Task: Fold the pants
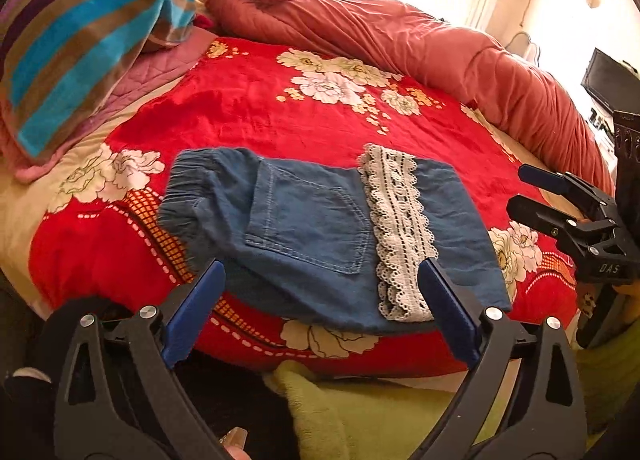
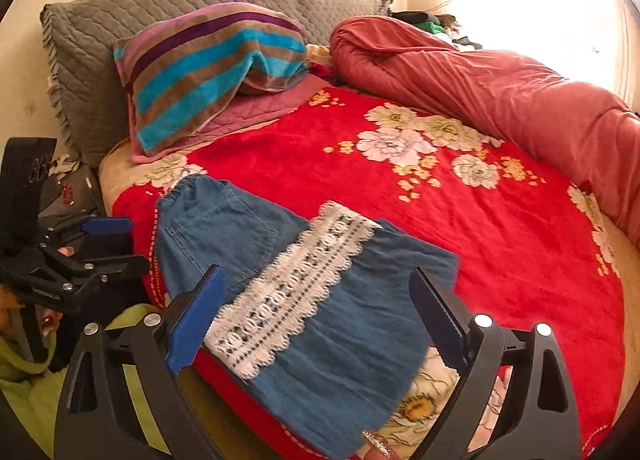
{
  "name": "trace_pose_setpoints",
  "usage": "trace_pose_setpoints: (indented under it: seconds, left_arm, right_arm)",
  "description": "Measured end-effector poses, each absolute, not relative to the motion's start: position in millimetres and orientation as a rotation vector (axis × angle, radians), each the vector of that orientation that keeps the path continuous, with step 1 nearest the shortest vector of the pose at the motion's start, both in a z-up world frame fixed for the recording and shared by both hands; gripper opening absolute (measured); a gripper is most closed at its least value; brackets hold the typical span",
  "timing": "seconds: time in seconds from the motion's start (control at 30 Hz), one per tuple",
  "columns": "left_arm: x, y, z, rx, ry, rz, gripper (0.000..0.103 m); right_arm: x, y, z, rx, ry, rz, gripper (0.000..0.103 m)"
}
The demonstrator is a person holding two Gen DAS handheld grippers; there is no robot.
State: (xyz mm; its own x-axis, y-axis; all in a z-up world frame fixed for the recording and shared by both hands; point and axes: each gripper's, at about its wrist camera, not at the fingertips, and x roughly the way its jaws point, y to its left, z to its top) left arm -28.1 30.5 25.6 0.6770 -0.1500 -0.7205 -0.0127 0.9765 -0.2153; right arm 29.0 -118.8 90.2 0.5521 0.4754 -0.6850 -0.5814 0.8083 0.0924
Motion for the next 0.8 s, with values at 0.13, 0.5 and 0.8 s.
trace_pose_setpoints:
  seconds: [0.13,0.5,0.8]
  left_arm:
    - [-26.4,43.8,19.3,-0.252,0.835,-0.060,0.091]
    - [-23.1,95.6,-3.7,-0.439,0.842,0.006,0.090]
    - [-3.1,103.9,-28.1,-0.548,0.896,-0.053,0.059]
  right_arm:
    - [38.0,-103.9,92.0,-0.153,0.775,0.666,0.092]
    - [75.1,-46.7,85.4,-0.203,0.843,0.785,0.092]
    - [112.4,38.4,65.1,-0.294,0.936,0.958,0.092]
